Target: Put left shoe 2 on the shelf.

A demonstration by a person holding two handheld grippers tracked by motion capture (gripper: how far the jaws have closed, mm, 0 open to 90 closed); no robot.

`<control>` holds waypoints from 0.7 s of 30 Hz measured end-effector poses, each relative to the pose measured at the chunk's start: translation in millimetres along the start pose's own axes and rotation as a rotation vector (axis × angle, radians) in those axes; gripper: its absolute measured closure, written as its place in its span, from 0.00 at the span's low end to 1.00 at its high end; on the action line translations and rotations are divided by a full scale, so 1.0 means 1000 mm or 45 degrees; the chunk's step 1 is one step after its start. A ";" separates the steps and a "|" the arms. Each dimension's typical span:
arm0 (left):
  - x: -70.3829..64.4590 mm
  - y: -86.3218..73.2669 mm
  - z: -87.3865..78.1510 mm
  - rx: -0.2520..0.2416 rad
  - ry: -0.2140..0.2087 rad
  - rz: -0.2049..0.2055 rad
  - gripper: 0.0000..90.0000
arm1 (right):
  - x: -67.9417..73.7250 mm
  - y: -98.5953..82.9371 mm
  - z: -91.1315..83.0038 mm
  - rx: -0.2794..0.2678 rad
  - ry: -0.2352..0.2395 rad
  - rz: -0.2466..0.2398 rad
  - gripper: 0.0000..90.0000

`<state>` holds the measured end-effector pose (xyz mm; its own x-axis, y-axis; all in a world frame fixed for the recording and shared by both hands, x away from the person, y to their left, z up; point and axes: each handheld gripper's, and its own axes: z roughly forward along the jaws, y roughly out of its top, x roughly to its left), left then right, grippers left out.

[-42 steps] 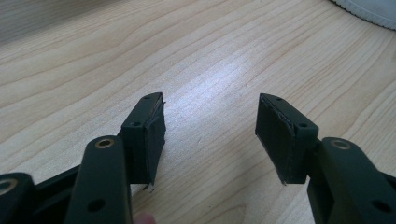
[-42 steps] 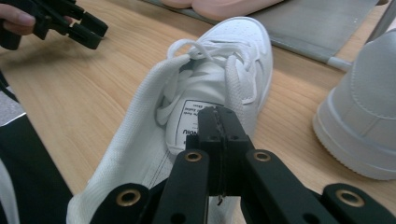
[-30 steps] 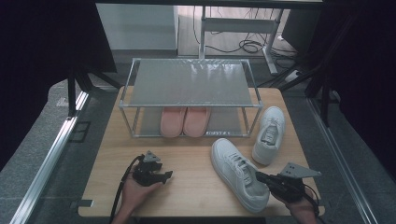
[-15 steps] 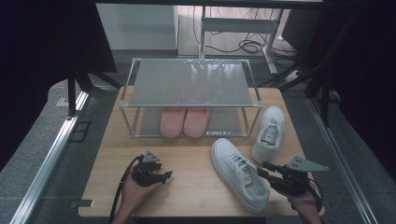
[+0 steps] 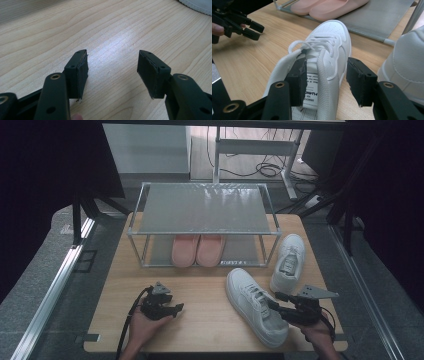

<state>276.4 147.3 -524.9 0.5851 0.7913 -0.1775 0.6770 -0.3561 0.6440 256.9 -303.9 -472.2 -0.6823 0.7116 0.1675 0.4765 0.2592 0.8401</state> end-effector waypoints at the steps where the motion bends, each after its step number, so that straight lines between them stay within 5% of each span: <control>1: 0.000 0.000 0.000 0.000 0.000 0.001 0.47 | -0.001 -0.001 0.004 0.009 -0.011 0.000 0.57; 8: 0.000 -0.001 0.001 0.004 -0.002 -0.005 0.47 | 0.000 0.003 0.019 0.062 -0.024 -0.031 0.58; 13: 0.000 -0.002 0.000 -0.001 0.004 -0.004 0.47 | -0.001 0.001 0.033 0.120 -0.058 -0.029 0.73; 21: 0.000 -0.005 -0.001 -0.003 0.006 -0.016 0.48 | -0.003 -0.001 0.035 0.096 -0.078 0.009 0.88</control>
<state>272.9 149.6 -527.1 0.5744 0.7980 -0.1823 0.6832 -0.3447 0.6437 277.8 -283.1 -491.3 -0.6449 0.7514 0.1395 0.5232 0.3010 0.7973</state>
